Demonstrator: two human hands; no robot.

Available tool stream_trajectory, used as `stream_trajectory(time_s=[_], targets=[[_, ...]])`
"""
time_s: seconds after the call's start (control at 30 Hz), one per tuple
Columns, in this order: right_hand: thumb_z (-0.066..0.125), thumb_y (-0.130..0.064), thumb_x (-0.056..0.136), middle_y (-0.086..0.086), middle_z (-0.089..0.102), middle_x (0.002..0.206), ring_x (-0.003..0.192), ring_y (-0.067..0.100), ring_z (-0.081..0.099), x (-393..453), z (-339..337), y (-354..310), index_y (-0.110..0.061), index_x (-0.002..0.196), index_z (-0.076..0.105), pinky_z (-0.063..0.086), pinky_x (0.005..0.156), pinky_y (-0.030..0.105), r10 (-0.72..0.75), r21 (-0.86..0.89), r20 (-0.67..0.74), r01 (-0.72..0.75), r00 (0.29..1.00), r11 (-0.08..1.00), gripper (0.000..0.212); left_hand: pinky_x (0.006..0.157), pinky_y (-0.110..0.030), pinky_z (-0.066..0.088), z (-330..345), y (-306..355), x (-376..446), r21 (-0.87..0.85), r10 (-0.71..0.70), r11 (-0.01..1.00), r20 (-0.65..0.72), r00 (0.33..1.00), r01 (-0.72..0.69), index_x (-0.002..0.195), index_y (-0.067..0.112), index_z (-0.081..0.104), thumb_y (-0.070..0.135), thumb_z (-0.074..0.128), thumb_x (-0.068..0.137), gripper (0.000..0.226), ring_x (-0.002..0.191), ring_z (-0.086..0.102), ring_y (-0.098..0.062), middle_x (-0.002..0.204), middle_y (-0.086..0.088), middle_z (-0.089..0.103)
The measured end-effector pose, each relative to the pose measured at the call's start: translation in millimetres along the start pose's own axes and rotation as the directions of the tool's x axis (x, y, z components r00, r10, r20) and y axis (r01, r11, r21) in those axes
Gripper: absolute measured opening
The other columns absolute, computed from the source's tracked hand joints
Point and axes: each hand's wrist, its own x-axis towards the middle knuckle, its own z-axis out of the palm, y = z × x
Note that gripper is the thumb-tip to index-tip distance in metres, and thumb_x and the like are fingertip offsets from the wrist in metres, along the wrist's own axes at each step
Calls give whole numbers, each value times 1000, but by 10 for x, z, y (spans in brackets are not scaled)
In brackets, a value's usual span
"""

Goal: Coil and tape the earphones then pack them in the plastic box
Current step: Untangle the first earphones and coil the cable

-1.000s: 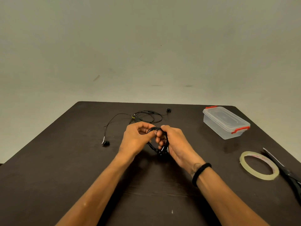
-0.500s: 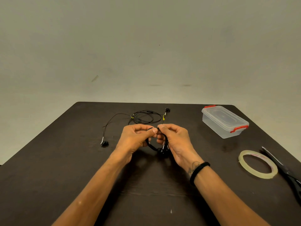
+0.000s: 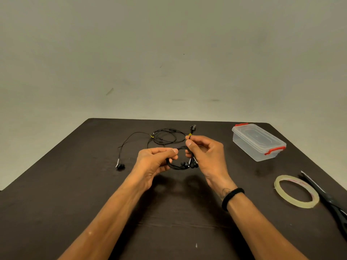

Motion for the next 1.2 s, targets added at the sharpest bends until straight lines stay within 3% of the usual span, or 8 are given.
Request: stream_trajectory(time_s=[0.27,0.43,0.53,0.63,0.73,0.83,1.0,1.2], targets=[[72,-1,97,1,82,96,79,11,74,-6,-76,-69,-14,103,83,58,74,23,55,-74,377,-29,925,997,19,58,-20,57,-104,25,64,-25,23,999,-29,999,-24,97,0,81,6,82,85,13,55,62,-5,80,-12,77],[80,-12,93,-6,79,95,82,10,75,71,-131,28,-24,99,83,62,85,31,-59,-462,359,232,932,856,14,63,-21,58,-114,28,47,28,32,999,33,999,-33,100,3,81,12,84,85,18,58,62,-5,84,-9,78],[81,-12,91,-9,69,99,88,7,67,6,-74,46,-23,97,79,56,76,20,-227,-582,322,381,919,718,12,65,-22,58,-88,24,22,32,64,997,64,996,-66,100,5,82,13,84,84,17,61,64,-7,84,-9,77],[76,-9,93,-7,60,96,83,9,60,-31,-44,52,-21,101,64,55,71,27,-341,-632,328,473,881,614,19,68,-24,61,-61,45,-2,25,74,997,86,994,-77,101,5,81,13,84,84,19,64,65,-9,86,-9,77],[73,-11,95,-8,58,91,82,11,58,-55,-33,21,-23,107,53,53,70,27,-334,-605,252,417,908,678,26,70,-25,61,-43,45,-11,20,59,998,102,993,-62,101,5,81,15,84,85,20,64,64,-9,85,-8,77],[76,-14,94,-9,62,87,83,9,61,-103,10,11,-23,100,58,52,68,19,-347,-577,189,390,919,718,21,69,-26,60,-39,22,-3,44,6,999,130,992,-11,100,5,80,26,84,86,26,65,64,-9,86,-7,75],[79,-15,90,-8,69,81,74,12,66,-126,57,-8,-22,89,65,55,62,23,-276,-524,171,325,946,787,15,72,-29,58,-34,12,41,1,-144,989,201,969,147,107,7,78,43,85,82,44,68,65,-10,90,-5,78],[85,-25,88,-4,71,78,69,13,69,-84,43,10,-27,85,67,59,61,25,-139,-518,144,194,980,833,19,72,-26,62,-86,11,83,-165,-80,979,216,973,117,113,8,77,17,74,93,22,73,70,-13,87,-6,76]])
